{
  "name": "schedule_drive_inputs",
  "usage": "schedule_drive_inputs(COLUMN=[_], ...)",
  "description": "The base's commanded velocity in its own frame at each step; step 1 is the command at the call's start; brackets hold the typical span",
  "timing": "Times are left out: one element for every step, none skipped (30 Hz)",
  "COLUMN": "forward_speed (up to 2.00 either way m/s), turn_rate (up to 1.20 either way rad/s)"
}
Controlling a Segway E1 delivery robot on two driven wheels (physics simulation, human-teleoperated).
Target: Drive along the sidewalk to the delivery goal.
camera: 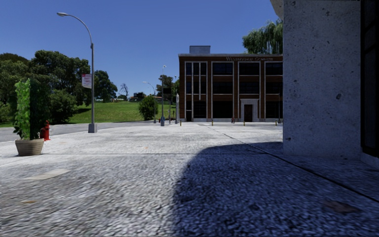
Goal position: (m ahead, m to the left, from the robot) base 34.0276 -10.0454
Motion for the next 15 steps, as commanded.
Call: schedule_drive_inputs(forward_speed=[2.00,2.00,2.00,2.00,2.00,2.00,2.00,2.00,2.00,2.00,2.00,2.00,2.00,2.00,2.00], turn_rate=[0.00,0.00,0.00,0.00,0.00,0.00,0.00,0.00,0.00,0.00,0.00,0.00,0.00,0.00,0.00])
